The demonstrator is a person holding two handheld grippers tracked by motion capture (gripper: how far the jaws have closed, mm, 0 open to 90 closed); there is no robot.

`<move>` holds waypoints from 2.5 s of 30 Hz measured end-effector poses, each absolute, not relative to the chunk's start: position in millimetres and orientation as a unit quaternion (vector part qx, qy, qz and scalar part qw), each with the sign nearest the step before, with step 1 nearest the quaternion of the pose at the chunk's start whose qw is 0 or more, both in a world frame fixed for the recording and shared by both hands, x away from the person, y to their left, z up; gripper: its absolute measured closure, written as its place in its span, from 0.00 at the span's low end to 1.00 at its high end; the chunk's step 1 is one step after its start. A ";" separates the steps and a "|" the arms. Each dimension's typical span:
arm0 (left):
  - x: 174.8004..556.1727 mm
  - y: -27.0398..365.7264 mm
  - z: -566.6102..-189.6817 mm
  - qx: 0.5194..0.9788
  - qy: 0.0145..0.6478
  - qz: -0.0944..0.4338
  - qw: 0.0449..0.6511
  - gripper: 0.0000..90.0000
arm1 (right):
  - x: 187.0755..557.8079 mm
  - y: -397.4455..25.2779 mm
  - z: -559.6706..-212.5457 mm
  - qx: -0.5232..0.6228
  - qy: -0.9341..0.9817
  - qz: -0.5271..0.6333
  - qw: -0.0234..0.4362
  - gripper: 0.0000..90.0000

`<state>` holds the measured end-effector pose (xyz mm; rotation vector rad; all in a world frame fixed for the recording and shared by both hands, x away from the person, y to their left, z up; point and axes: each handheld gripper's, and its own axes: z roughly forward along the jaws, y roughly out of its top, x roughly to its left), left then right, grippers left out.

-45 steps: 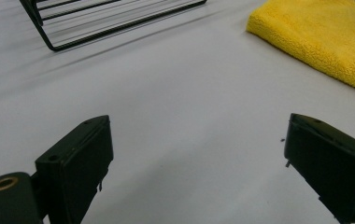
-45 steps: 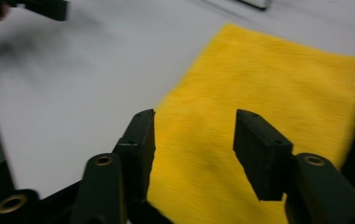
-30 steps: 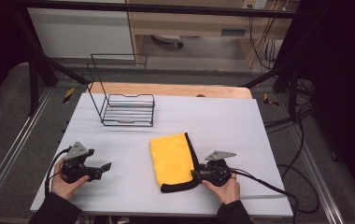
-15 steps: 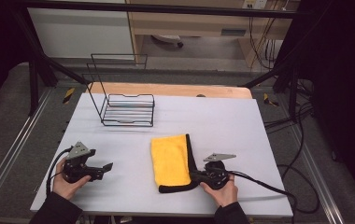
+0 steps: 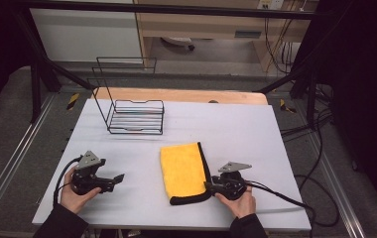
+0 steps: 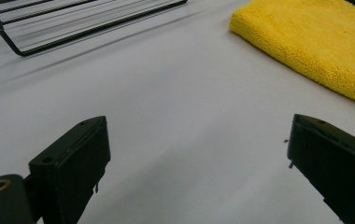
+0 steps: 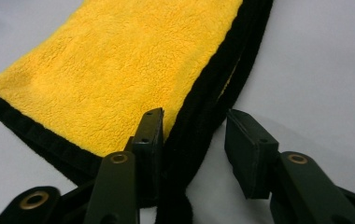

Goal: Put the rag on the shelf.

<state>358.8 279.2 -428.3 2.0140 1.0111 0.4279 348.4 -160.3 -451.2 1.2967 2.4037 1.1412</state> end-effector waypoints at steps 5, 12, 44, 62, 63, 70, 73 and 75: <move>359.0 273.4 -426.1 0.799 0.403 0.172 0.412 0.06 | 345.7 -156.8 -452.1 0.459 0.797 0.387 0.061 0.80; 363.0 260.0 -420.2 0.796 0.408 0.166 0.416 0.06 | 344.5 -153.6 -447.8 0.471 0.793 0.384 0.048 0.89; 434.9 151.7 -415.6 0.802 0.428 0.159 0.385 0.29 | 353.5 -190.0 -436.2 0.407 0.787 0.443 0.138 0.14; 465.4 134.8 -443.6 0.798 0.460 0.106 0.375 0.72 | 362.2 -194.5 -435.4 0.418 0.784 0.438 0.141 0.08; 464.8 134.1 -443.6 0.799 0.458 0.105 0.374 0.74 | 363.2 -194.5 -435.7 0.417 0.784 0.438 0.142 0.08; 462.2 129.4 -445.5 0.800 0.460 0.114 0.368 0.79 | 370.4 -193.8 -432.2 0.422 0.779 0.442 0.142 0.08; 460.7 126.5 -445.7 0.803 0.456 0.126 0.362 0.79 | 380.5 -190.3 -427.9 0.425 0.775 0.445 0.143 0.09; 460.2 124.5 -445.5 0.805 0.455 0.131 0.357 0.79 | 384.1 -188.8 -427.5 0.424 0.776 0.444 0.145 0.09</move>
